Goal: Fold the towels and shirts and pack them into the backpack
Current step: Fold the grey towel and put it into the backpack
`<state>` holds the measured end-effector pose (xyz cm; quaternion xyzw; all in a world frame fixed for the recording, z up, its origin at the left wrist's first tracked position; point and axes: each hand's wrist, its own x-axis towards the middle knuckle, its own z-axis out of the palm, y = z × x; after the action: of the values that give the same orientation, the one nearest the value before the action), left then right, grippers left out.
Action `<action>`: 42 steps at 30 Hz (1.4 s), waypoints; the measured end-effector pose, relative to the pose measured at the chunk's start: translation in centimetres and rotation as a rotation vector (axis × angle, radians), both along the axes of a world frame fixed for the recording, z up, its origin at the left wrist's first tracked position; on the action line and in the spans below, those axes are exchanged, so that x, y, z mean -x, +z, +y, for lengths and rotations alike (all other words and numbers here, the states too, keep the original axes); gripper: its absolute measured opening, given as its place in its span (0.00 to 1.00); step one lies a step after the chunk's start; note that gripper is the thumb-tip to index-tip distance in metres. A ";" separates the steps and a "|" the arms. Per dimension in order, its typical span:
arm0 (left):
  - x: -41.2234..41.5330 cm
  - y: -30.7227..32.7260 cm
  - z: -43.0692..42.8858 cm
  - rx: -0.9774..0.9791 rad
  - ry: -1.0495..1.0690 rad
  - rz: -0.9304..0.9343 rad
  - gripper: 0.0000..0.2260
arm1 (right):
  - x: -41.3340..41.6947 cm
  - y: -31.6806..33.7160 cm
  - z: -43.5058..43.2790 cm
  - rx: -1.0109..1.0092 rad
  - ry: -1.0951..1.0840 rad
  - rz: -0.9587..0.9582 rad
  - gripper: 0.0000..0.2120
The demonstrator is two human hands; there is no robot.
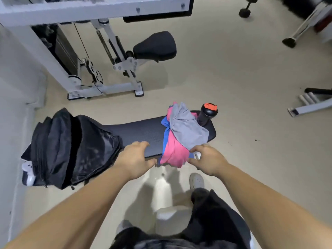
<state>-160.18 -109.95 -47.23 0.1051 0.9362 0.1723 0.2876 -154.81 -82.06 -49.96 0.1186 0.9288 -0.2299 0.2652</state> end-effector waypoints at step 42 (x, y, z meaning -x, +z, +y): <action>17.9 -41.1 14.2 -0.385 -0.475 0.851 0.07 | 10.7 -37.1 8.5 -0.144 0.385 0.864 0.09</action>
<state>-178.05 -95.71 -88.31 0.4261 0.8720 0.2135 -0.1118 -165.48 -73.58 -87.08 -0.1437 0.9728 -0.1398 -0.1163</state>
